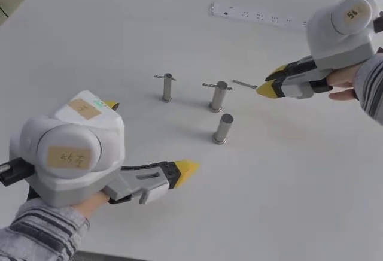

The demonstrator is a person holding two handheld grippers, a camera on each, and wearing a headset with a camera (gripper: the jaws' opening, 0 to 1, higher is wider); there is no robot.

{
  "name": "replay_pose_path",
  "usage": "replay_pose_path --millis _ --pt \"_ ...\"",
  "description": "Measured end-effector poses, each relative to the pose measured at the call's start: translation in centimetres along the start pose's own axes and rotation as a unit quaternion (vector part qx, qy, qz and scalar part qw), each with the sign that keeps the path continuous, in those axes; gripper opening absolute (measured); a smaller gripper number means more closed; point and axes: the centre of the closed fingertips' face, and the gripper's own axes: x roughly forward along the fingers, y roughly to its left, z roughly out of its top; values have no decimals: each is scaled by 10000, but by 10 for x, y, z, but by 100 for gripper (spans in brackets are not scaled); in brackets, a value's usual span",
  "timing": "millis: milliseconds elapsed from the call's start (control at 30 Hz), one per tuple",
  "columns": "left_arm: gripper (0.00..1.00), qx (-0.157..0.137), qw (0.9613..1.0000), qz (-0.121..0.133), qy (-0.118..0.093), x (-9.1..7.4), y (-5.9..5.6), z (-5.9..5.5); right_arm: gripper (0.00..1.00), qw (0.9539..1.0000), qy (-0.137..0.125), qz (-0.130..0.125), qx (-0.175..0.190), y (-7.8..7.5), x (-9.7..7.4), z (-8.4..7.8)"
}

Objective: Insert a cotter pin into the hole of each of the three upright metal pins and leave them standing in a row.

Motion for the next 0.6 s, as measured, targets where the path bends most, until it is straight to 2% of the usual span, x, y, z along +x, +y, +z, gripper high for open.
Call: replay_pose_path --millis 300,400,500,600 --pt "92 50 9999 25 126 2 1 -6 13 9994 315 14 -109 -16 23 -10" --pt "92 90 9998 -31 185 3 -2 -8 12 9991 386 15 -161 -19 29 -11" --pt "92 40 9999 -82 115 5 -4 -5 11 9989 411 -15 -205 -23 33 -10" --pt "92 25 9999 -70 111 5 -3 -5 9 9986 471 63 -214 -23 37 -9"
